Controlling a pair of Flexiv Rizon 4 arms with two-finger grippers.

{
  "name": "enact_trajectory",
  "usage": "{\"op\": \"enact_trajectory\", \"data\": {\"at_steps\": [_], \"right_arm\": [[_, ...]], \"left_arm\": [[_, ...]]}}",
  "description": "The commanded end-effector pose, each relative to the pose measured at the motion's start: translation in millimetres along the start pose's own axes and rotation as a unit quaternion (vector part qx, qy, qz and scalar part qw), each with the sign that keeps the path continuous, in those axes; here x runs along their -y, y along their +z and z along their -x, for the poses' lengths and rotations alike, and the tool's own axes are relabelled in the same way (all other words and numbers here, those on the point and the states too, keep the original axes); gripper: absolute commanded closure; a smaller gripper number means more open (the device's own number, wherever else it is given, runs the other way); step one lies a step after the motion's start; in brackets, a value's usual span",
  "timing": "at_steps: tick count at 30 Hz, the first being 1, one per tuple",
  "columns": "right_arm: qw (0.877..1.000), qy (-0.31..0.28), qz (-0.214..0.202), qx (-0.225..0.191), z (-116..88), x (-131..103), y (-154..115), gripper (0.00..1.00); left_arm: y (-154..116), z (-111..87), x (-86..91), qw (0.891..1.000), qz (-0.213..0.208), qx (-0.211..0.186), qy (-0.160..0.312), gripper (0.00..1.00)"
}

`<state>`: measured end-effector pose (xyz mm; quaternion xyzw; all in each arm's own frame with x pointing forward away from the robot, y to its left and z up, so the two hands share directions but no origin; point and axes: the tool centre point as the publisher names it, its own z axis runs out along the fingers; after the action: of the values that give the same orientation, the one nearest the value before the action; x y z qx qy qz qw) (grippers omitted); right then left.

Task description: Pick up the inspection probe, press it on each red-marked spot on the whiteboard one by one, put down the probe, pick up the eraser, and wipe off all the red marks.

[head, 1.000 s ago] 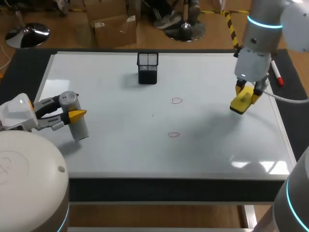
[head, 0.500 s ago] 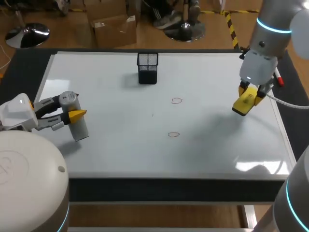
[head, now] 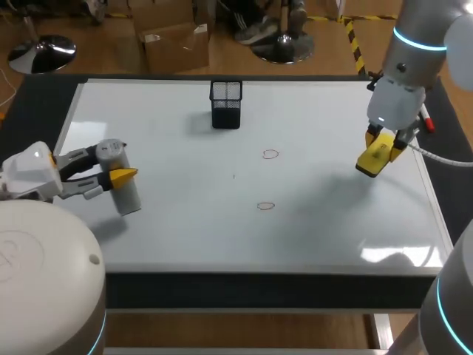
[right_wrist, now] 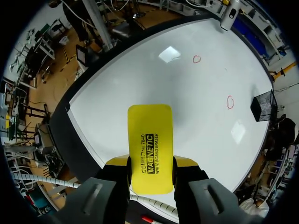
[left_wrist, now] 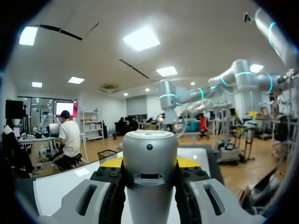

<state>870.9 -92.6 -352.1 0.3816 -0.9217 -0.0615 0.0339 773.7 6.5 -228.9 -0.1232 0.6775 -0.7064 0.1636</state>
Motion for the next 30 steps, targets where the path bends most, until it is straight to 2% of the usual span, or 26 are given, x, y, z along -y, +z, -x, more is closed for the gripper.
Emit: {"op": "enact_trajectory", "data": {"at_steps": [1,14,23,30], "right_arm": [[1.0,-0.001,-0.001,-0.001,-0.1,0.6,-0.4,1.0],[1.0,-0.001,-0.001,-0.001,-0.1,0.6,-0.4,1.0],[1.0,-0.001,-0.001,-0.001,-0.1,0.6,-0.4,1.0],[1.0,-0.001,-0.001,-0.001,-0.1,0.6,-0.4,1.0]], "left_arm": [[27.8,-3.6,4.7,1.0,0.0,-0.022,0.0,1.0],[122.0,-37.2,19.5,0.996,-0.021,-0.082,-0.004,1.0],[193.9,-42.5,19.3,0.99,-0.023,-0.14,0.0,1.0],[242.8,-33.0,13.8,0.984,-0.025,-0.174,0.006,1.0]]}}
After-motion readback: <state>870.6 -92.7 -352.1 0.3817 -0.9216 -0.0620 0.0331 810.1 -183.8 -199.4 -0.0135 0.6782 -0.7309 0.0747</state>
